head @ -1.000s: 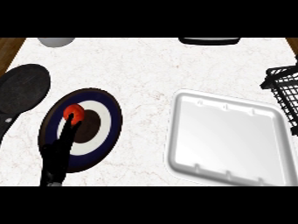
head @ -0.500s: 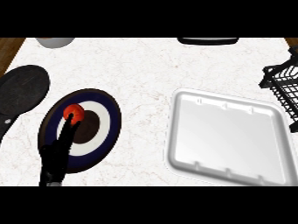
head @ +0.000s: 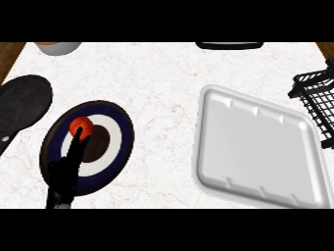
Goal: Pick the bell pepper from the tray and place it in the tiered basket
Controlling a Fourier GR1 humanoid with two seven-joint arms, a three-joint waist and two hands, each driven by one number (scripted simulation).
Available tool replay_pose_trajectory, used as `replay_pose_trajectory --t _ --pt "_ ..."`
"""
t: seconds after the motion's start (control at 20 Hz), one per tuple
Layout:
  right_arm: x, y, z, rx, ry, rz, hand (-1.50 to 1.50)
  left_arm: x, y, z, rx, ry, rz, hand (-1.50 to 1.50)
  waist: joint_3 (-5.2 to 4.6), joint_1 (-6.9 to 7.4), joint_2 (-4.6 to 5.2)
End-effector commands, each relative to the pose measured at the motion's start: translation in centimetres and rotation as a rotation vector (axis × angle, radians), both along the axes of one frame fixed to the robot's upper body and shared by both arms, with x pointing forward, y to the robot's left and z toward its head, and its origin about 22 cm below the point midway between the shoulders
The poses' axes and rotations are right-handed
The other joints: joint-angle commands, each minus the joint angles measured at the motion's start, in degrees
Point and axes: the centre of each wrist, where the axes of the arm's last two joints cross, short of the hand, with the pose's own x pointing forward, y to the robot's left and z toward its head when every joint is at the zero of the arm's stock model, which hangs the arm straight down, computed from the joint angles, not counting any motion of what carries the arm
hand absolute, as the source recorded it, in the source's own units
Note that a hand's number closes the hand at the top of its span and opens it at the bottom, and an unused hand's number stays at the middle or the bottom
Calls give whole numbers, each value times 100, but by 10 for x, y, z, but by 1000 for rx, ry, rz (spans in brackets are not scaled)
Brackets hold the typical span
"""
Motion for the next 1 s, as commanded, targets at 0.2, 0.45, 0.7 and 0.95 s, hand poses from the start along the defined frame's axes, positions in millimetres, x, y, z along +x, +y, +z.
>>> replay_pose_trajectory --t 0.2,0.45,0.7,0.95 --pt "-103 -4 25 -19 -103 -250 -150 -16 27 -6 4 32 56 0 -40 -192 -59" --pt "-182 21 35 -8 -116 -267 -150 -6 8 -6 6 38 77 0 -36 -323 -67" --pt "-257 47 34 -11 -61 -244 -150 -18 32 -8 13 38 85 0 -32 -431 -97" --pt "-309 62 24 8 -87 -139 -150 -20 30 -9 13 47 92 0 -22 -511 -121"
